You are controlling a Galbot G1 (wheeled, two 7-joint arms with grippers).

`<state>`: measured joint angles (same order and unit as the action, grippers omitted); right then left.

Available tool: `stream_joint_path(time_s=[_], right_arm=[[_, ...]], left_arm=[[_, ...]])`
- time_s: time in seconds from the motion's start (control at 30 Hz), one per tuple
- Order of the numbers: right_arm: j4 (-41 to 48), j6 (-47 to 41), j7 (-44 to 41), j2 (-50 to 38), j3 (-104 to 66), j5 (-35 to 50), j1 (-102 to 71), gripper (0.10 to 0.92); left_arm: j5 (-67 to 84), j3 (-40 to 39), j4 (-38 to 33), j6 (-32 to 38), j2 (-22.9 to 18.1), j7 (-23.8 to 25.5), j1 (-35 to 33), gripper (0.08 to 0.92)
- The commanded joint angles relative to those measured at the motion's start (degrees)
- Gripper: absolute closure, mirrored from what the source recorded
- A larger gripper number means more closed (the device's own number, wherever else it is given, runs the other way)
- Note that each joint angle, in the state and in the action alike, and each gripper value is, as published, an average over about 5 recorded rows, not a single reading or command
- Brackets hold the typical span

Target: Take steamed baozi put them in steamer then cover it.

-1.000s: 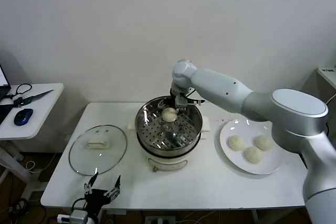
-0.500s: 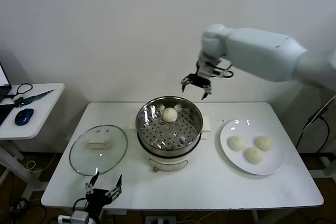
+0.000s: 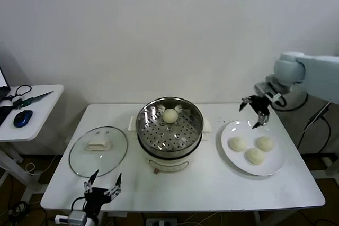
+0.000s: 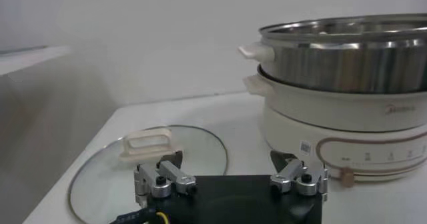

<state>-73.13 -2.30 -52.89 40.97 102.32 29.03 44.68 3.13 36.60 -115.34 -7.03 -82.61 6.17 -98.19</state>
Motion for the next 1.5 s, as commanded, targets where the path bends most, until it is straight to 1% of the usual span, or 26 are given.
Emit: stream_joint_path(time_s=[0.03,0.37,0.77,1.03,1.3,1.5], right_arm=[[4.39,-8.36,3.16,-2.32,-9.79,0.42,-13.99,0.203],[13.89,-8.54,3.85,5.24,-19.22,-7.97,-24.8,0.203],[20.88,-8.1,2.76,10.18,-23.06,-10.68,-30.69,0.203],[22.93,-7.93,2.5,11.53,-23.63,-11.89,-31.54,0.215],[22.25,-7.96,2.2,11.06,-23.29,-12.48,-31.14,0.317],[19.37,-7.93,1.52,10.25,-21.23,-9.72,-26.11,0.338]], left_arm=[[0.22,0.29,0.14,-0.18,0.24,0.12,0.18,0.177],[0.11,-0.02,1.19,0.17,0.02,0.04,0.18,0.177],[0.04,0.48,1.44,0.41,-0.23,0.03,-0.63,0.177],[-0.02,0.64,1.83,0.77,-0.23,-0.02,-0.81,0.177],[-0.11,0.6,2.11,0.76,-0.28,-0.1,-0.79,0.177],[-0.16,0.66,2.29,0.61,-0.22,-0.24,-0.56,0.177]])
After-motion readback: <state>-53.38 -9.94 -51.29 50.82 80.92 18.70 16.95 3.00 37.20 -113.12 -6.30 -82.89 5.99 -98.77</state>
